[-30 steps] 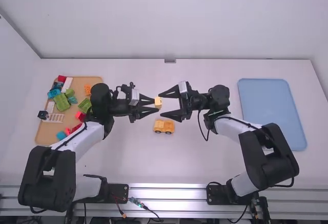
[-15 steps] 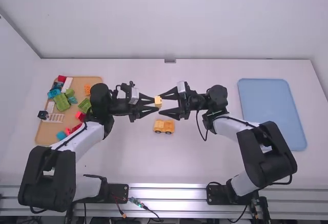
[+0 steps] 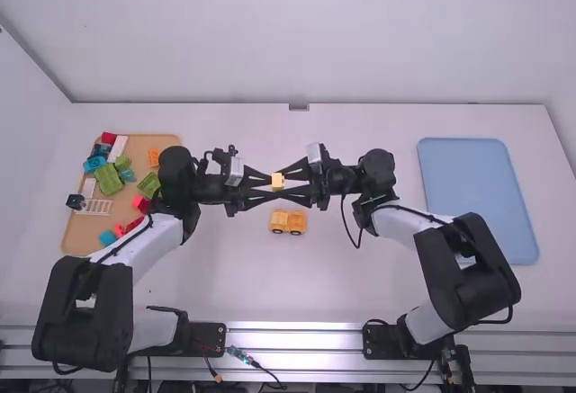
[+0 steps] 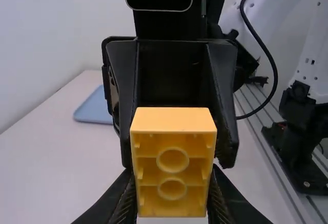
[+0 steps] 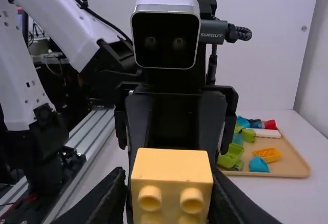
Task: Assemble lego blocks to make yellow taxi
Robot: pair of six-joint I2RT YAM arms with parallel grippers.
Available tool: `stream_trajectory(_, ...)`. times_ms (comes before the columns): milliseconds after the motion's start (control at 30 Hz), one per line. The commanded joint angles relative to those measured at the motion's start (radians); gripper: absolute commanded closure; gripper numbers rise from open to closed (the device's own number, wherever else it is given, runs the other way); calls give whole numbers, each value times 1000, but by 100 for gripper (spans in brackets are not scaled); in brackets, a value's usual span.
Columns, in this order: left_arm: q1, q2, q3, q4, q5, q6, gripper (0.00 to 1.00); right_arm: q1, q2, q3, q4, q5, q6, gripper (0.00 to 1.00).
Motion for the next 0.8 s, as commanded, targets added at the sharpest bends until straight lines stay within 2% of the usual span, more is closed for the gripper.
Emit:
stream_trajectory(0, -8, -13, -13, -5, 14, 11, 98, 2, 7, 35, -13, -10, -3, 60)
stream_trajectory(200, -8, -13, -13, -15, 14, 22, 98, 15, 7, 64, -108, -36, -80, 60)
stream_trajectory(400, -8, -13, -13, -30, 14, 37, 98, 34, 7, 64, -106, -32, -100, 63)
stream_trajectory(600, -8, -13, -13, -43, -22, 37, 98, 21, 7, 63, -106, -33, -100, 72)
stream_trajectory(767, -8, -13, -13, -44, -27, 38, 98, 22, 7, 63, -110, -32, -100, 74)
